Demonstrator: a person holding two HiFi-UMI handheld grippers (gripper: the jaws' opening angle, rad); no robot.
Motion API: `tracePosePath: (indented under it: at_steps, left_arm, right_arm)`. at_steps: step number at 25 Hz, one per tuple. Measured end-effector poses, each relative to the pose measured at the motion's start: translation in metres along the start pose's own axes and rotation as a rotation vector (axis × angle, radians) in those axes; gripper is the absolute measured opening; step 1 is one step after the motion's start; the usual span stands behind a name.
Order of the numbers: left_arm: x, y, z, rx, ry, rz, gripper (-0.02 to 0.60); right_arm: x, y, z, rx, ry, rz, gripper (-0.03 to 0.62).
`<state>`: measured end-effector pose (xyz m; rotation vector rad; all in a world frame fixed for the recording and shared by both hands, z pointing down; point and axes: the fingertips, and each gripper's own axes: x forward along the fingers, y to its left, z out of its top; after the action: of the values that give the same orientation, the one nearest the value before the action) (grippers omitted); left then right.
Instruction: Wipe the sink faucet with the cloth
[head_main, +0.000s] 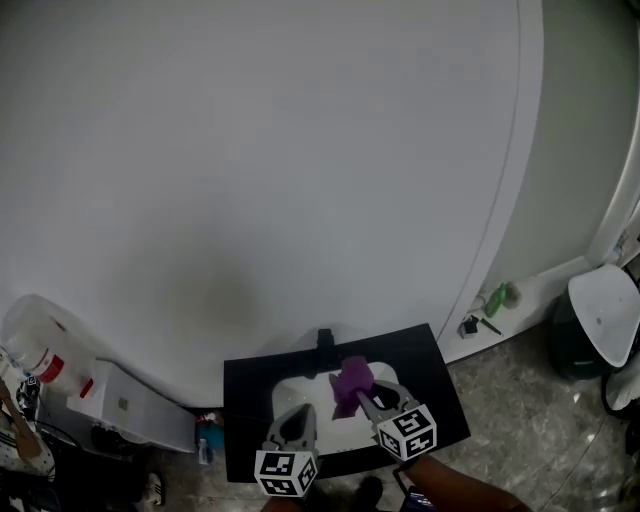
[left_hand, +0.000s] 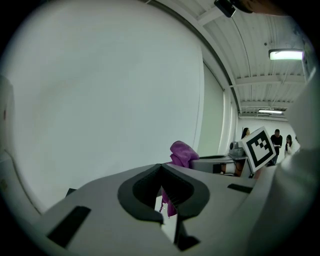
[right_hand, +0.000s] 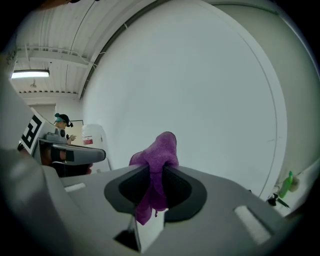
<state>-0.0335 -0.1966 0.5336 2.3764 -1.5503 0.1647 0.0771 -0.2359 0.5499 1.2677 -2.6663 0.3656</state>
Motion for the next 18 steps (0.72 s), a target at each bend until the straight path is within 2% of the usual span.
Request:
tracePosePath:
  at_steps: [10,18]
  left_arm:
    - [0.044,0.045,-0.009,-0.002,0.051,0.026,0.005]
    - [0.068,0.080,-0.037,-0.019,0.107,0.043,0.005]
  right_arm:
    - [0.122,-0.074,-0.006,-0.034,0.057,-0.046,0.072]
    - [0.204,-0.111,-0.087,-0.022,0.195,-0.066,0.072]
